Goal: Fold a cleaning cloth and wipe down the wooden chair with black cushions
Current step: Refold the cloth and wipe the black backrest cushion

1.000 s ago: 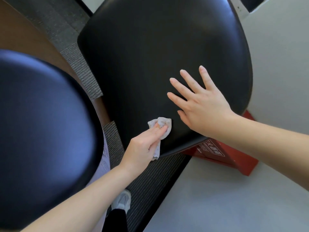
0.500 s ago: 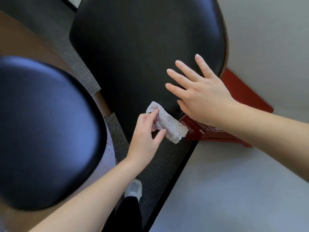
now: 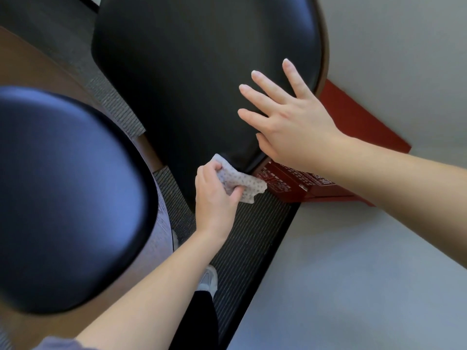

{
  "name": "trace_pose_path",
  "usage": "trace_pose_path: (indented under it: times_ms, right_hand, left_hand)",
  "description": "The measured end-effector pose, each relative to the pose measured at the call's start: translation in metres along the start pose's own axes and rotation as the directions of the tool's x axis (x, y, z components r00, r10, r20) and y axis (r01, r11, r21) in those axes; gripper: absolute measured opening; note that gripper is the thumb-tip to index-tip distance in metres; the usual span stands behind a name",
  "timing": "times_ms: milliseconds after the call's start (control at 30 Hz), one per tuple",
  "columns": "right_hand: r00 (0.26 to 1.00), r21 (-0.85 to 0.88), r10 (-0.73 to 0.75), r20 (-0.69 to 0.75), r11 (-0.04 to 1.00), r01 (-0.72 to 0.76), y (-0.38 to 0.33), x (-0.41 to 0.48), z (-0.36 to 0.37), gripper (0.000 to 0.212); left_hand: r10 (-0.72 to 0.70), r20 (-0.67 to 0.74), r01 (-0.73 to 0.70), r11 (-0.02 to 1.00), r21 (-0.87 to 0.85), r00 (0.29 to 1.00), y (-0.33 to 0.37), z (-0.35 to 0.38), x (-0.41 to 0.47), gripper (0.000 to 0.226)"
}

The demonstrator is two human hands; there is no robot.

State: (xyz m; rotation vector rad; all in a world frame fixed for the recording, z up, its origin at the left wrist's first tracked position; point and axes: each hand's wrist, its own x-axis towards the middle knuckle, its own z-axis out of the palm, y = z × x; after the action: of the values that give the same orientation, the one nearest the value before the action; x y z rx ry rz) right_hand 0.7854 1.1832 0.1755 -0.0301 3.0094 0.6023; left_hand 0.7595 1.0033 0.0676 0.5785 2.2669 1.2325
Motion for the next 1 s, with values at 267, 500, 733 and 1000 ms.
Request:
trace_pose_path:
  times_ms: [267,500,733,1000]
  right_hand:
    - [0.998,-0.007,0.027,-0.053,1.0,-0.028,-0.008,0.0,0.01,0.04]
    - [0.999,-0.039,0.014,-0.047,0.999,-0.016,-0.019,0.0,0.014,0.041]
    - [0.999,-0.038,0.024,-0.046,0.999,-0.025,-0.024,0.002,0.015,0.041]
    - [0.999,-0.04,0.028,-0.035,0.999,-0.029,-0.03,0.006,0.017,0.04]
  left_hand:
    - [0.007,0.007,-0.008,0.994,0.111,1.0,-0.029,0.004,-0.005,0.05]
    - [0.07,0.011,-0.071,0.995,0.073,0.997,-0.03,0.002,0.001,0.048]
    - [-0.063,0.061,0.056,0.992,0.114,0.996,-0.062,-0.003,-0.007,0.046]
    - [0.157,0.083,-0.164,0.983,0.083,0.984,-0.047,-0.005,0.009,0.048]
